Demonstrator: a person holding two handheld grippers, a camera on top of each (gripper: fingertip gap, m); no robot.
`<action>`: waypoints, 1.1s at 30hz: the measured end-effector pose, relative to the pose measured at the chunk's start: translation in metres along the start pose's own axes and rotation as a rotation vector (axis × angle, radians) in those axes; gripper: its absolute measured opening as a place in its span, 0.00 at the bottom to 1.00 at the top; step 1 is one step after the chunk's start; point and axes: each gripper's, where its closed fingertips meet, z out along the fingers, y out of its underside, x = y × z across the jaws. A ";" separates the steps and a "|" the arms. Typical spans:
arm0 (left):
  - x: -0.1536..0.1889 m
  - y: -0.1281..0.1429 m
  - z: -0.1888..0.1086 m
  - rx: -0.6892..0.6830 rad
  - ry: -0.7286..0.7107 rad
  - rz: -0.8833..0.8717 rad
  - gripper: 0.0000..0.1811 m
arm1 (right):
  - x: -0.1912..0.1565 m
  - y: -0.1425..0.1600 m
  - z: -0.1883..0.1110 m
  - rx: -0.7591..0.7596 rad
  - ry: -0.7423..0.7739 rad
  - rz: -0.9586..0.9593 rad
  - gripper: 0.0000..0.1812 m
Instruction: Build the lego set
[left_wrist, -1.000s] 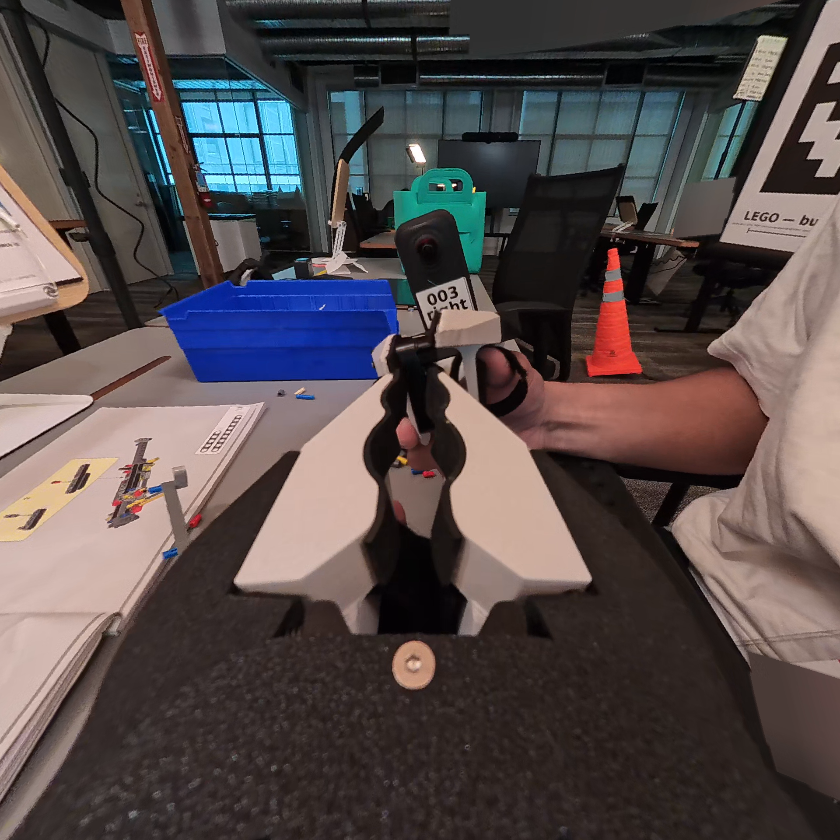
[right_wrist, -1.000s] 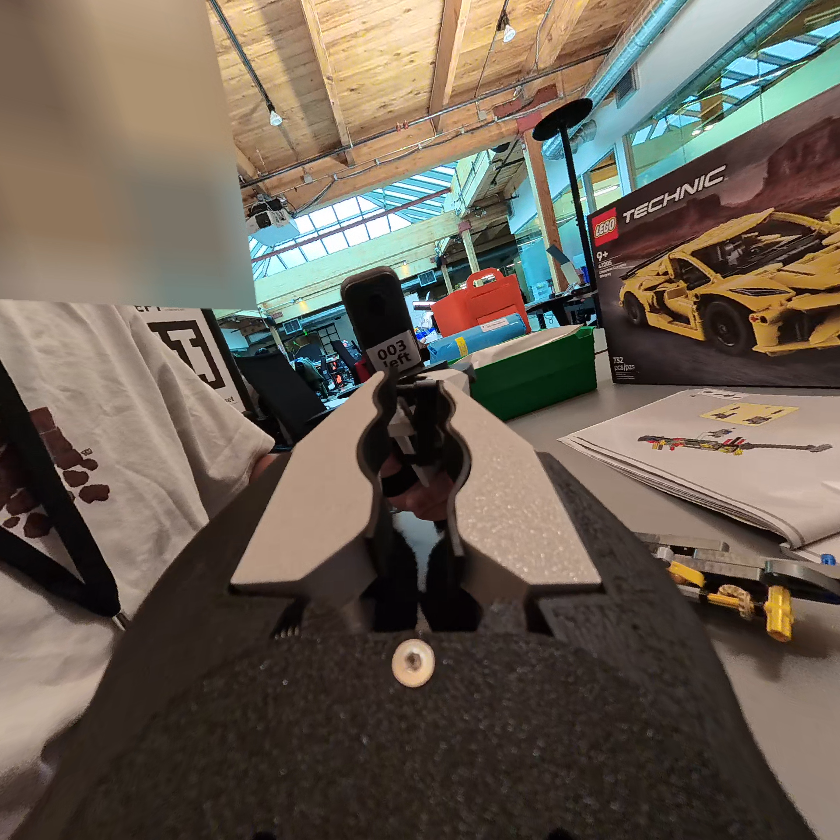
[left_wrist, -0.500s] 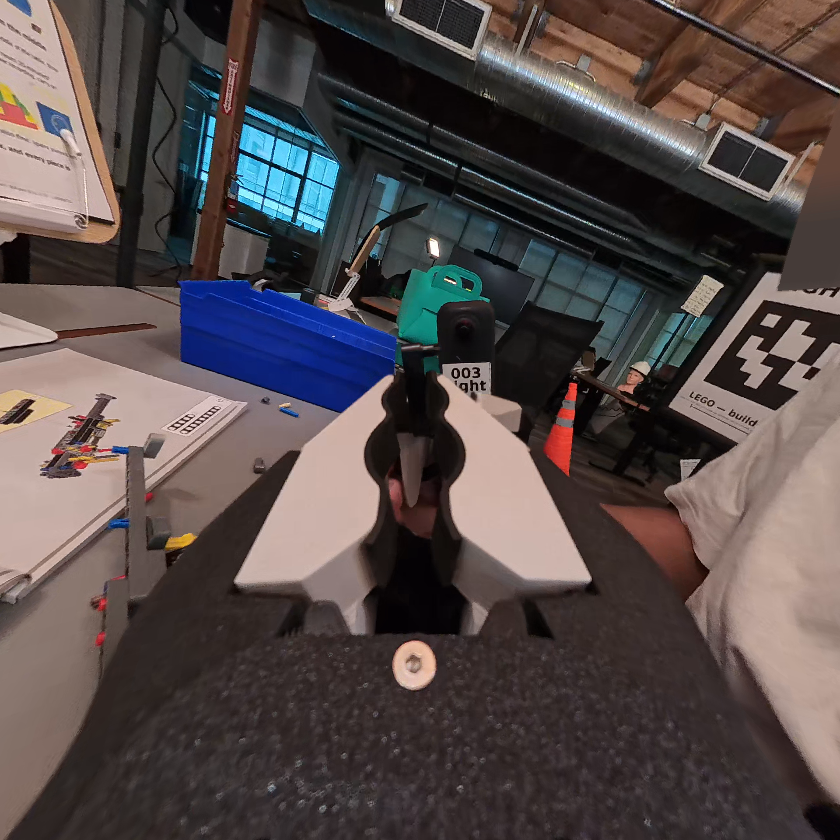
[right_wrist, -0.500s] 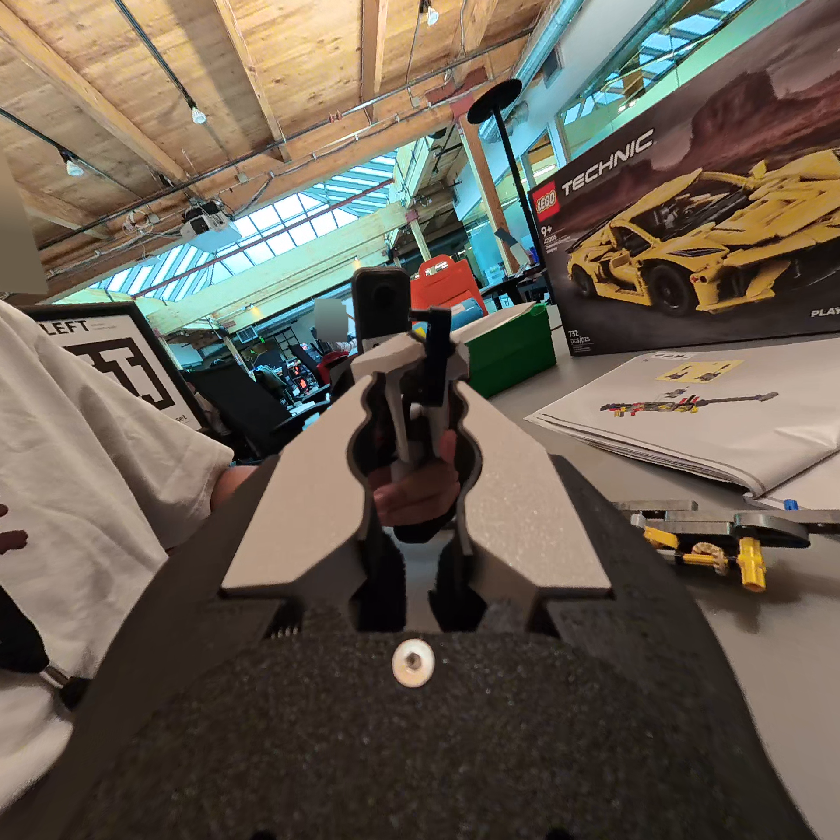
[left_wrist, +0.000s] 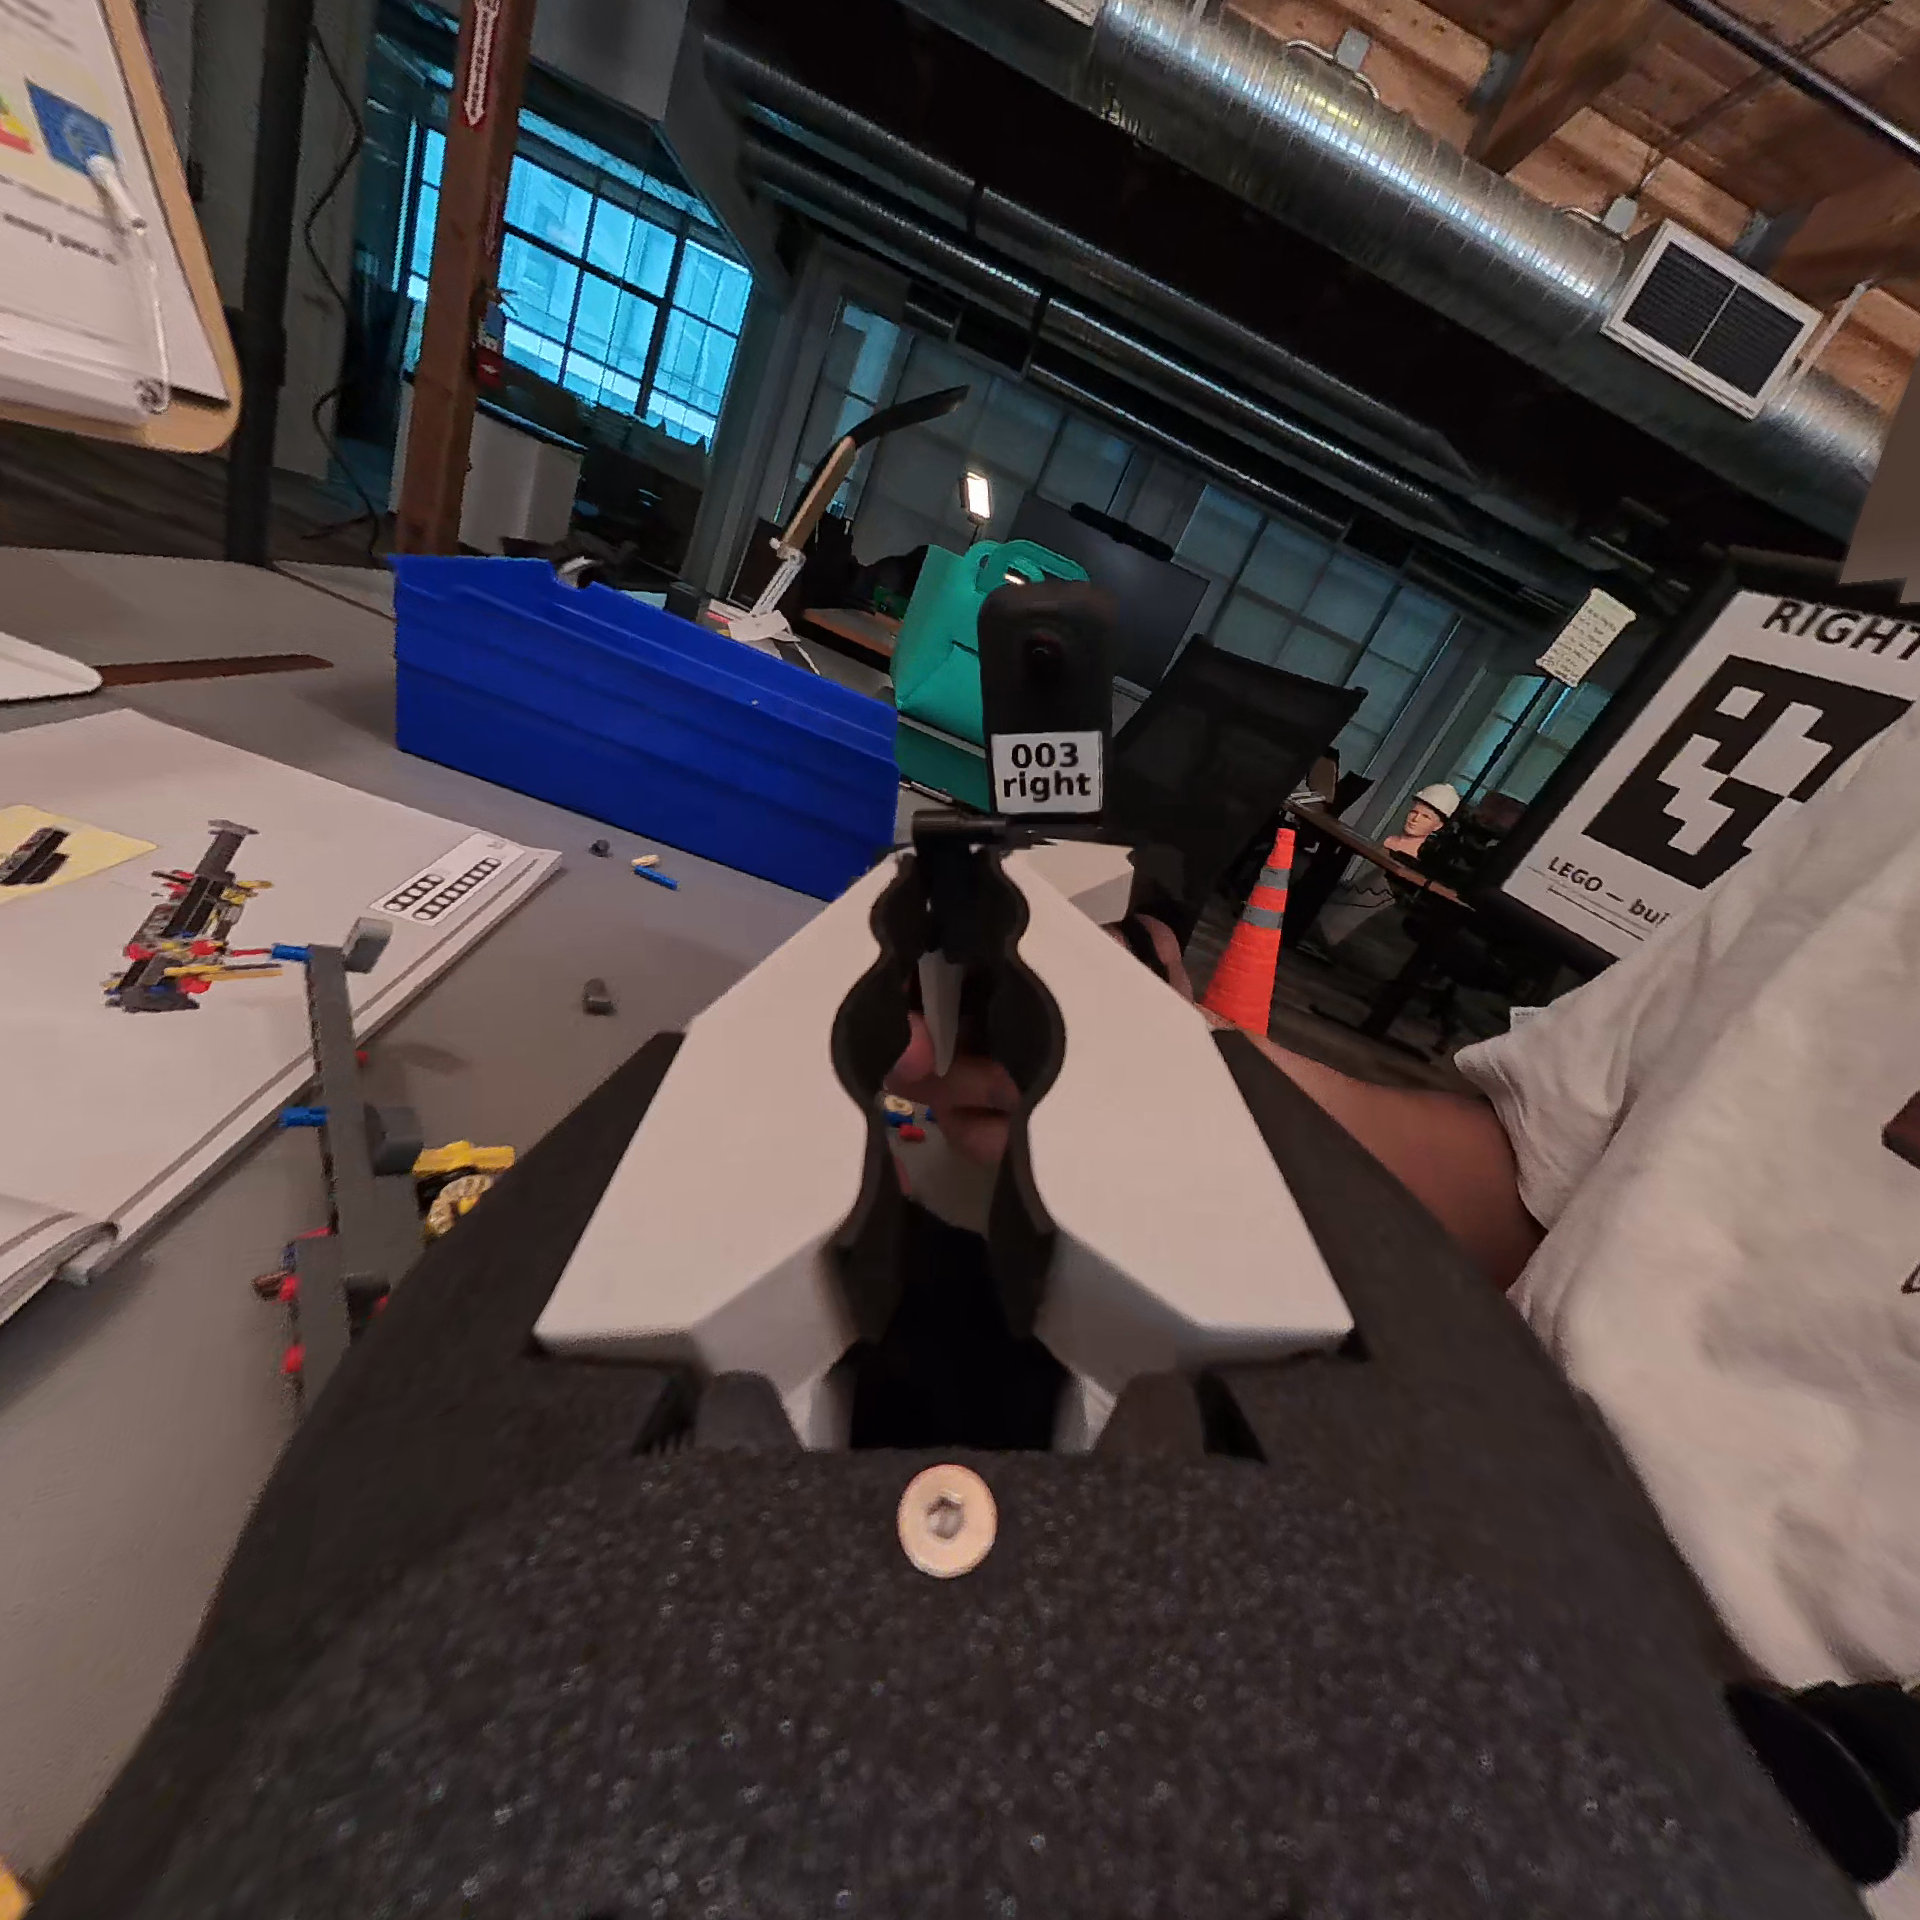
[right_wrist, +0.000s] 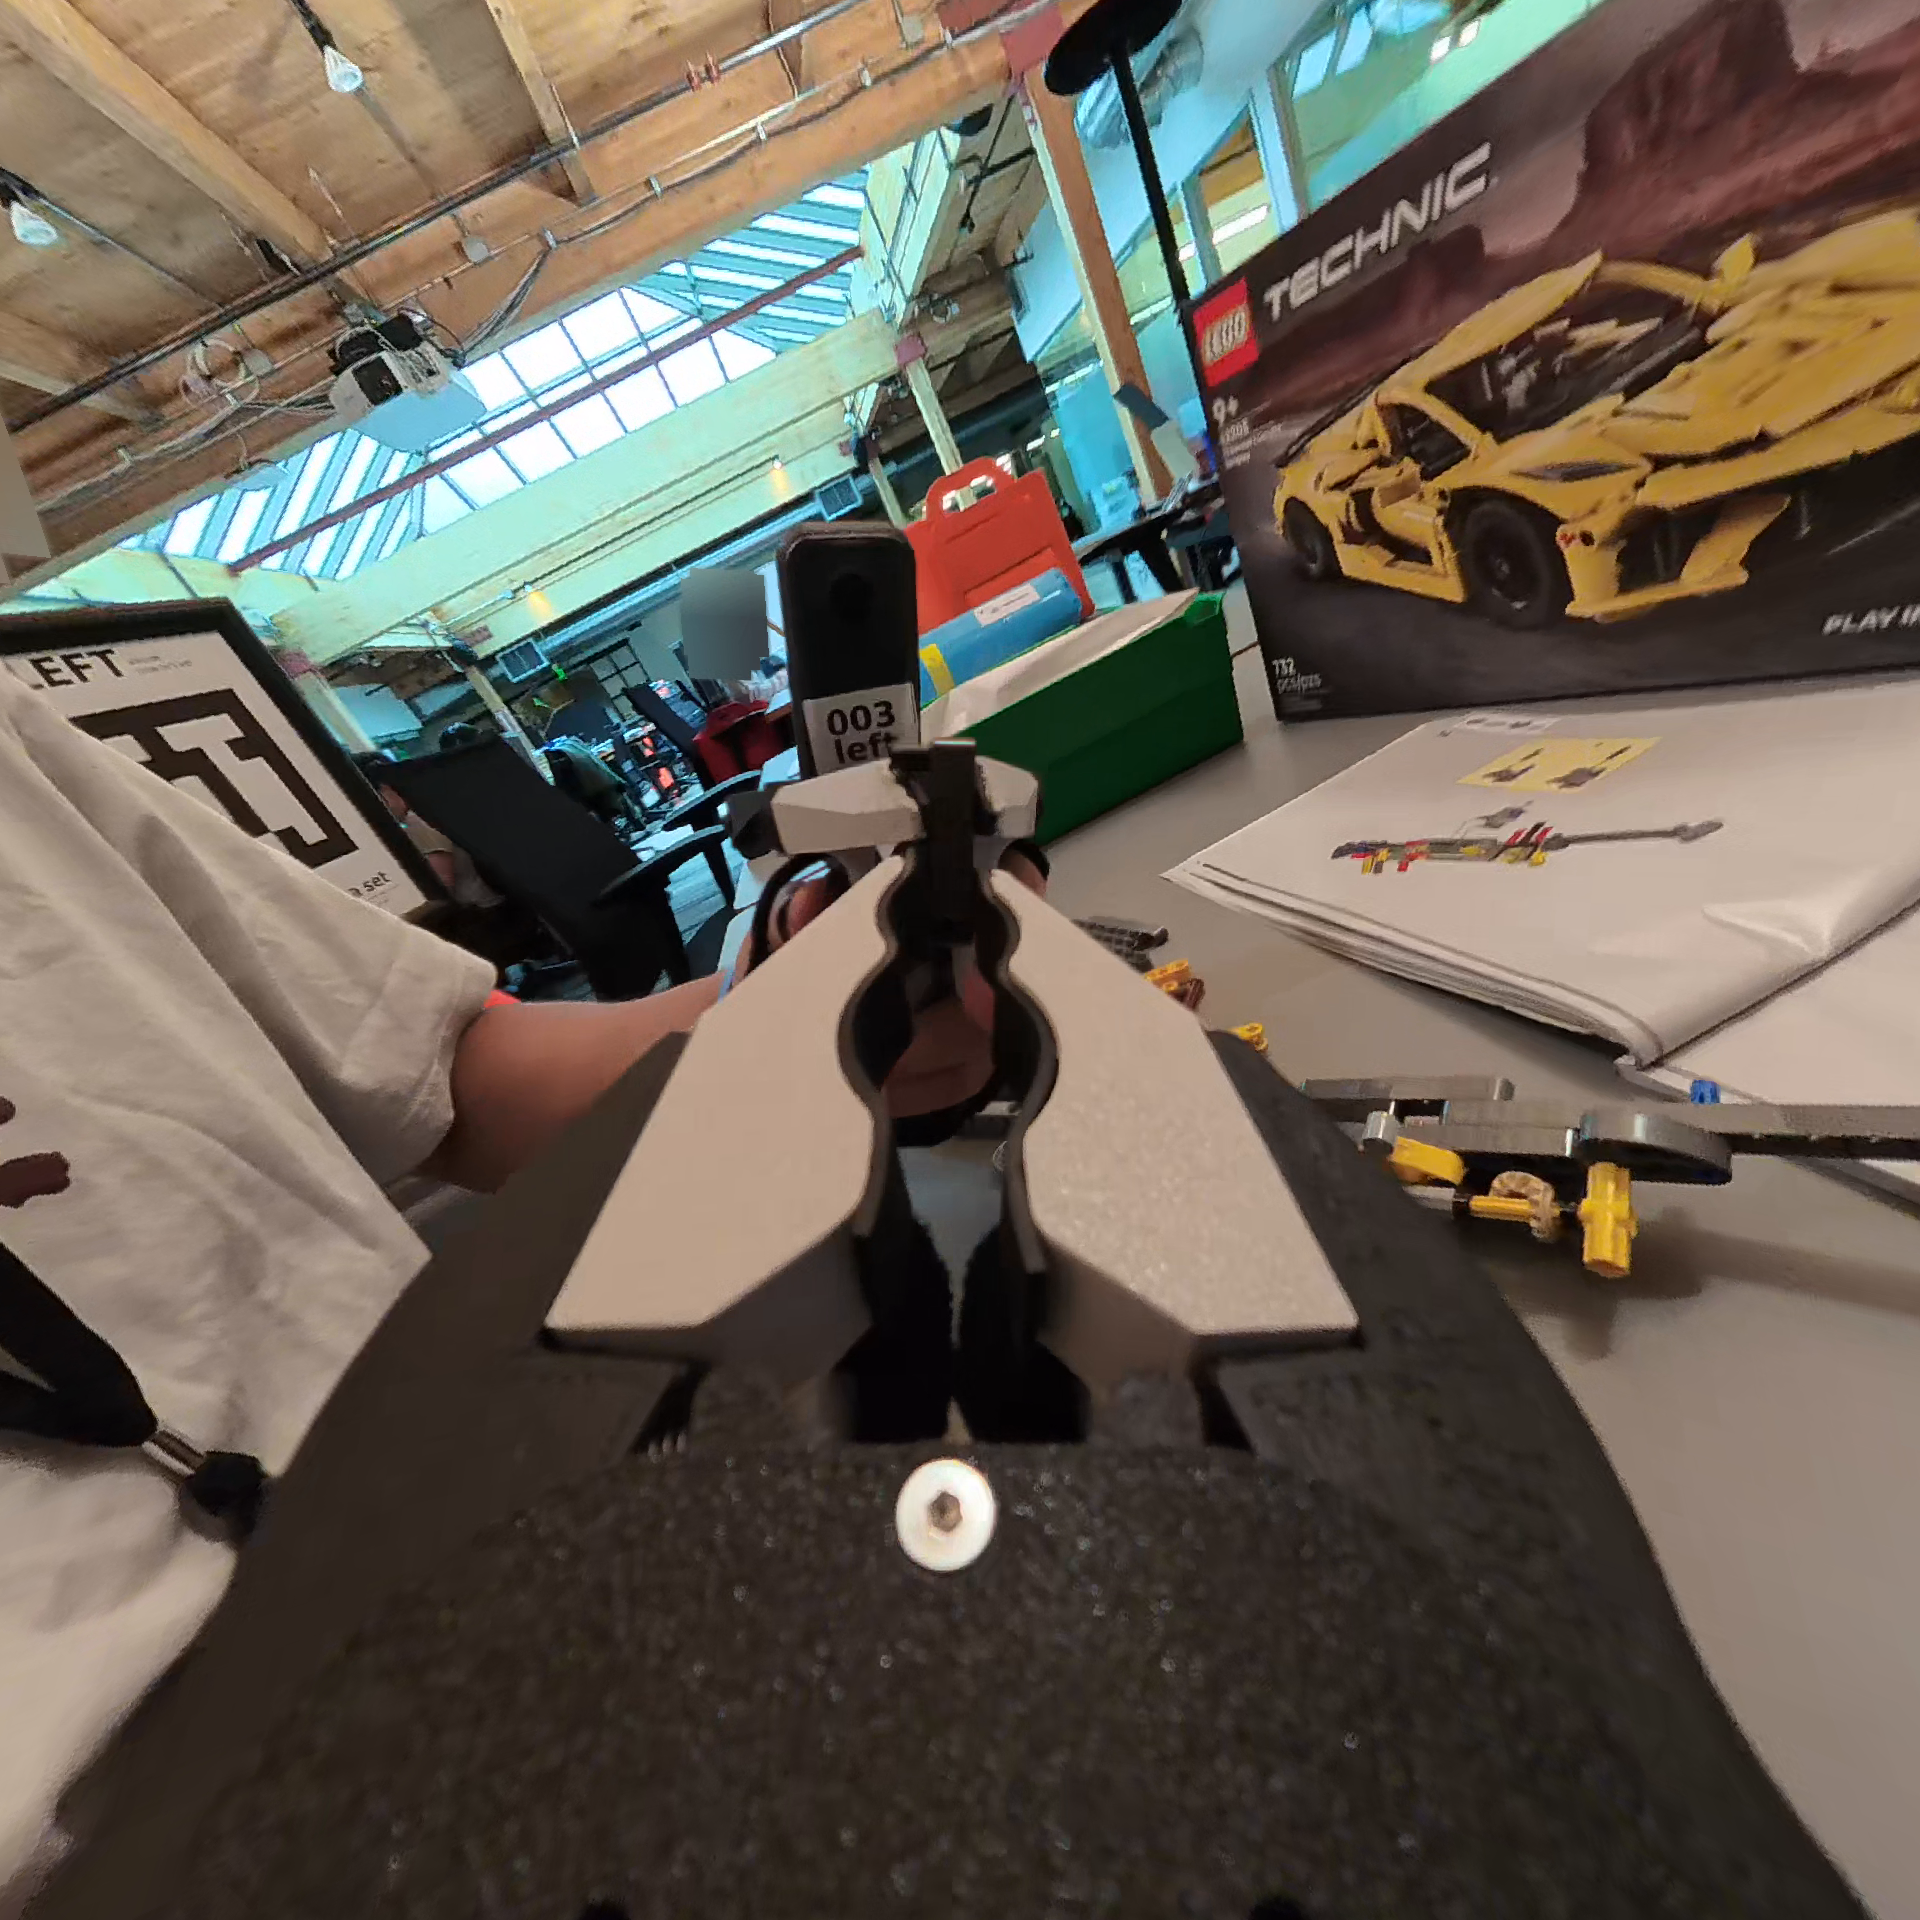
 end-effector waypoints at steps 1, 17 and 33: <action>-0.003 0.000 -0.001 -0.005 -0.007 -0.014 0.04 | 0.003 0.001 0.001 -0.015 -0.010 0.030 0.04; -0.059 -0.008 -0.018 0.137 -0.233 -0.261 0.04 | 0.033 -0.007 -0.004 -0.030 0.488 -0.529 0.09; -0.055 0.002 -0.009 0.033 -0.291 -0.106 0.04 | 0.051 0.006 0.004 -0.194 0.738 -0.736 0.03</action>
